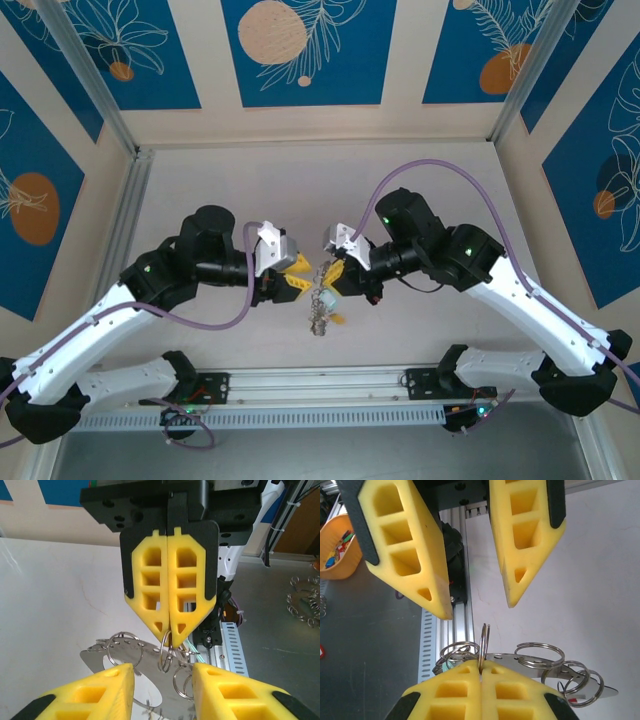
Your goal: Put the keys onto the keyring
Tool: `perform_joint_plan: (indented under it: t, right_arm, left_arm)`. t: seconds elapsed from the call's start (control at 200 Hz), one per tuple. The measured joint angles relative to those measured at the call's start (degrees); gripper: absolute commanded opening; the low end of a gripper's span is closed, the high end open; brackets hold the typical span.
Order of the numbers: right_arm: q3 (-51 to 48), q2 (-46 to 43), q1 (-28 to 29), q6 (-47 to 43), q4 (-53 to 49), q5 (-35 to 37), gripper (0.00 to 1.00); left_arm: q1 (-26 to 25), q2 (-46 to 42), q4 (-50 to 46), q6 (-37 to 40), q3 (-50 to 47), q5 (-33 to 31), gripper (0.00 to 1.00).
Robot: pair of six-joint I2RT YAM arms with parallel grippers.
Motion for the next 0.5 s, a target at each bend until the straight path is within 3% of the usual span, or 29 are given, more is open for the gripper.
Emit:
perform_joint_plan:
  t: [0.3, 0.5]
  right_arm:
    - [0.1, 0.3, 0.4, 0.0, 0.0, 0.4, 0.00]
    - [0.1, 0.6, 0.6, 0.0, 0.9, 0.3, 0.00]
  left_arm:
    - [-0.1, 2.6, 0.1, 0.4, 0.4, 1.2, 0.35]
    - [-0.1, 2.8, 0.8, 1.4, 0.4, 1.4, 0.26]
